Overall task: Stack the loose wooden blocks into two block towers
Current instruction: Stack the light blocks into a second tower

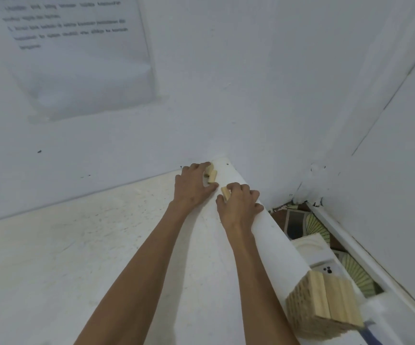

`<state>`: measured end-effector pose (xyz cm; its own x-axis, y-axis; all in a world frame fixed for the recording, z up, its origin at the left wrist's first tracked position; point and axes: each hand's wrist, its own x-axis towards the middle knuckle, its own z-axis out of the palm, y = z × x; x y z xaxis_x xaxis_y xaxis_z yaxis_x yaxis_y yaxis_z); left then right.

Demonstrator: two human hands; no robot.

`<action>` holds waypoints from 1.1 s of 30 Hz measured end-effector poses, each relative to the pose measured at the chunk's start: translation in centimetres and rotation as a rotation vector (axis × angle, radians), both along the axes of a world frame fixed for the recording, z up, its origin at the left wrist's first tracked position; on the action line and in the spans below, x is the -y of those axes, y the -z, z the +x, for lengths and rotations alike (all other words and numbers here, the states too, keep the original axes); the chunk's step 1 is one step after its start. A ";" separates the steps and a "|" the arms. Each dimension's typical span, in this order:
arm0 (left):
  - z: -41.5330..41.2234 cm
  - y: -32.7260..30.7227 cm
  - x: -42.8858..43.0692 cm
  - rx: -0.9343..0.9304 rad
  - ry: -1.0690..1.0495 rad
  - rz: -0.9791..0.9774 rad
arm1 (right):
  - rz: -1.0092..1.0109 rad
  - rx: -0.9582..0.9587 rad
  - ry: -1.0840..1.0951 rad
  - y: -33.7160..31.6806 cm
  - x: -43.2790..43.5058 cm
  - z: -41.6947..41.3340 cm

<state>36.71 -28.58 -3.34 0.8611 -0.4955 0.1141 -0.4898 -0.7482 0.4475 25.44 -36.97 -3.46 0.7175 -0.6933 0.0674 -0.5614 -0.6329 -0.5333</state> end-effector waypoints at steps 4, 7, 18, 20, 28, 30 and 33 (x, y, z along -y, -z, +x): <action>0.7 0.3 0.6 0.038 0.025 0.070 | 0.012 0.029 -0.008 0.4 0.3 0.7; 0.4 0.2 0.5 0.034 0.026 0.020 | 0.022 0.037 -0.040 0.4 0.4 0.3; -7.5 -0.8 -6.1 -0.038 -0.078 -0.098 | 0.119 0.133 -0.175 0.4 -3.1 -6.1; -9.3 -0.9 -7.4 -0.041 -0.094 -0.094 | 0.119 0.140 -0.210 0.1 -3.8 -7.6; -19.7 0.3 -13.6 -0.070 -0.102 -0.150 | 0.062 0.090 -0.551 -0.1 -6.1 -15.5; -22.8 0.1 -15.4 -0.081 -0.120 -0.186 | 0.030 0.063 -0.682 -0.3 -6.5 -17.7; -26.8 -0.2 -17.7 -0.112 -0.149 -0.220 | -0.008 0.056 -0.852 -0.2 -7.1 -20.8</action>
